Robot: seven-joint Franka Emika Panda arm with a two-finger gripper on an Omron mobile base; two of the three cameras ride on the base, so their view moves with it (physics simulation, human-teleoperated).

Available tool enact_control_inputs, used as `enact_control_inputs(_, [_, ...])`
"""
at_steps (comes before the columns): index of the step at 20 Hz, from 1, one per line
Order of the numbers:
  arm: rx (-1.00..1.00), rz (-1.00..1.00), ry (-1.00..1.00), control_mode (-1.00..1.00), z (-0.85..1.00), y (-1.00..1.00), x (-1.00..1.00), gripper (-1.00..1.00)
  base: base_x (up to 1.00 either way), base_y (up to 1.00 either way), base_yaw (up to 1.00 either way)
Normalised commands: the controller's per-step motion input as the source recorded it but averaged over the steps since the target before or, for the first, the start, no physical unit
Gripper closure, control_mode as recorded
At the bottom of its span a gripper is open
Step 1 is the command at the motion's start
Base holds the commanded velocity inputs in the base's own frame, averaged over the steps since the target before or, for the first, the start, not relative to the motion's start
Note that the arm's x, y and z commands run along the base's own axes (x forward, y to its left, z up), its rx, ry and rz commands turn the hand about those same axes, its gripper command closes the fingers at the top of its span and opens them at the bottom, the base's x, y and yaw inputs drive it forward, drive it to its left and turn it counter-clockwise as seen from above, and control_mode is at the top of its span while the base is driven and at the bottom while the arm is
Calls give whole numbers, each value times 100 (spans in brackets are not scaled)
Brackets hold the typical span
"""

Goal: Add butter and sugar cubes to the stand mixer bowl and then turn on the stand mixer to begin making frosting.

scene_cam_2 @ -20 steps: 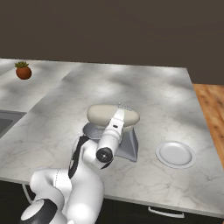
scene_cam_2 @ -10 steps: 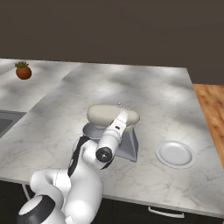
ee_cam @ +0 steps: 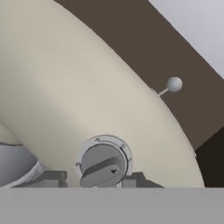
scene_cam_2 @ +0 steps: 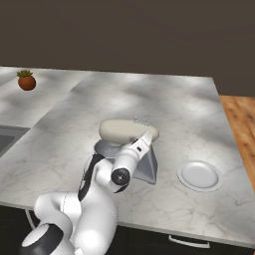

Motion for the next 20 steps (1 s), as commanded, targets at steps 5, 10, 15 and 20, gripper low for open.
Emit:
enact_control_inputs(5, [27,-1,0,-100,29,0,0,100,0,0,0])
enact_control_inputs(10, [22,0,0,-100,44,0,5,100,0,0,0])
enact_control_inputs(15, [19,0,0,-100,42,0,5,100,0,0,0])
enact_control_inputs(20, [19,0,1,-100,37,0,3,100,0,0,0])
